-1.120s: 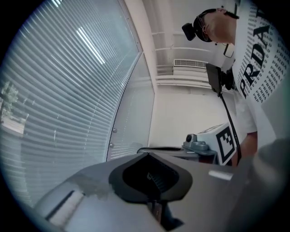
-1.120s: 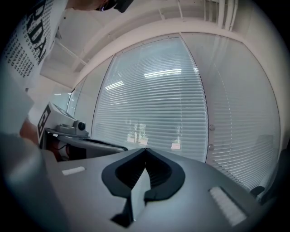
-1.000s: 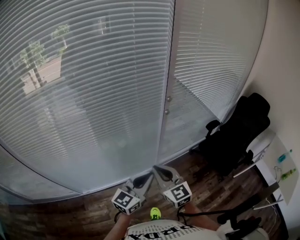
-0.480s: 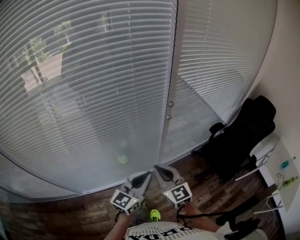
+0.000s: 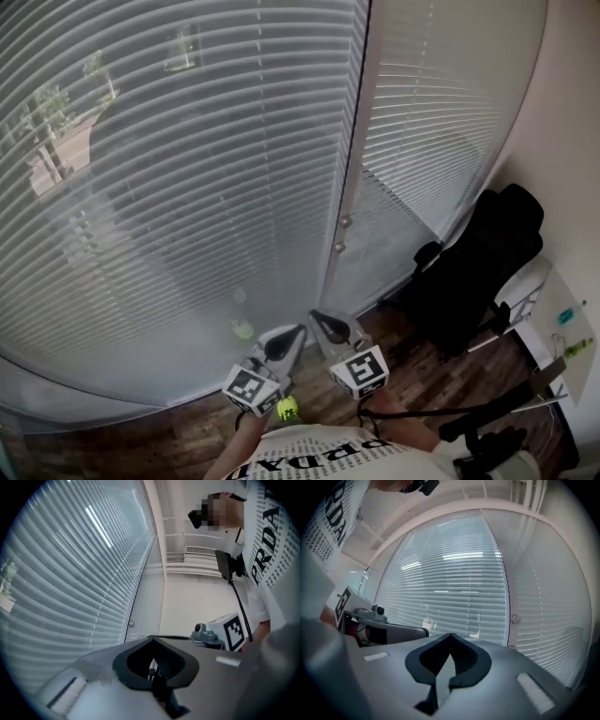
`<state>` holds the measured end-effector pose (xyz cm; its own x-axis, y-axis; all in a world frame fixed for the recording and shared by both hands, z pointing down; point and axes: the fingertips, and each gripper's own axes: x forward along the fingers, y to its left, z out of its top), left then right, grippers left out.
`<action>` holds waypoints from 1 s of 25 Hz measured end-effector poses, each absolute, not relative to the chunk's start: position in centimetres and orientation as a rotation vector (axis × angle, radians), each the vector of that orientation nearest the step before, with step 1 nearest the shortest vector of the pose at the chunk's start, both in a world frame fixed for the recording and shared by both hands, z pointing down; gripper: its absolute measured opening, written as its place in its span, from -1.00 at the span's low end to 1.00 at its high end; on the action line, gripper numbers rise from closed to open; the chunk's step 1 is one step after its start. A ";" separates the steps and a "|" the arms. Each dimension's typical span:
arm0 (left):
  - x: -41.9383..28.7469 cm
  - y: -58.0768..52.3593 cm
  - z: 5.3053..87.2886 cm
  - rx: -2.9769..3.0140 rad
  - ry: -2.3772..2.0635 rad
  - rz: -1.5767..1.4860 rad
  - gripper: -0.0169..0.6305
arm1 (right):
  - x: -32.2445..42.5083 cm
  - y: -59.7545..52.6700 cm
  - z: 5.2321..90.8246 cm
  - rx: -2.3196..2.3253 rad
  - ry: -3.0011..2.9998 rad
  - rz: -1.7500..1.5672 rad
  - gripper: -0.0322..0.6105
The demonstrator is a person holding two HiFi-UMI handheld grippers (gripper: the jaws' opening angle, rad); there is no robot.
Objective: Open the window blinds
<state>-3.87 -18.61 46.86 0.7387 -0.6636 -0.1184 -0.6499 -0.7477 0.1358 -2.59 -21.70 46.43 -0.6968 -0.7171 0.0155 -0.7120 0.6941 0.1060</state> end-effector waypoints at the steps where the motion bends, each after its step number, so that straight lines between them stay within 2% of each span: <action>1: -4.0 -19.1 46.7 2.857 -1.055 -0.251 -0.97 | -2.9 -22.2 46.3 1.216 -2.831 -0.150 -0.87; 16: -4.4 -24.0 46.1 2.859 -0.959 -0.275 -0.97 | -3.9 -26.6 45.2 1.291 -2.831 -0.155 -0.87; 25: -3.9 -27.0 44.8 2.853 -1.018 -0.280 -0.97 | -1.6 -30.2 43.4 1.321 -2.799 -0.191 -0.87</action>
<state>-3.89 -27.03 44.81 0.7599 -0.6350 -0.1388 -0.6167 -0.7718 0.1546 -1.63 -30.21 43.36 -0.6363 -0.7713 -0.0159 -0.7663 0.6296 0.1281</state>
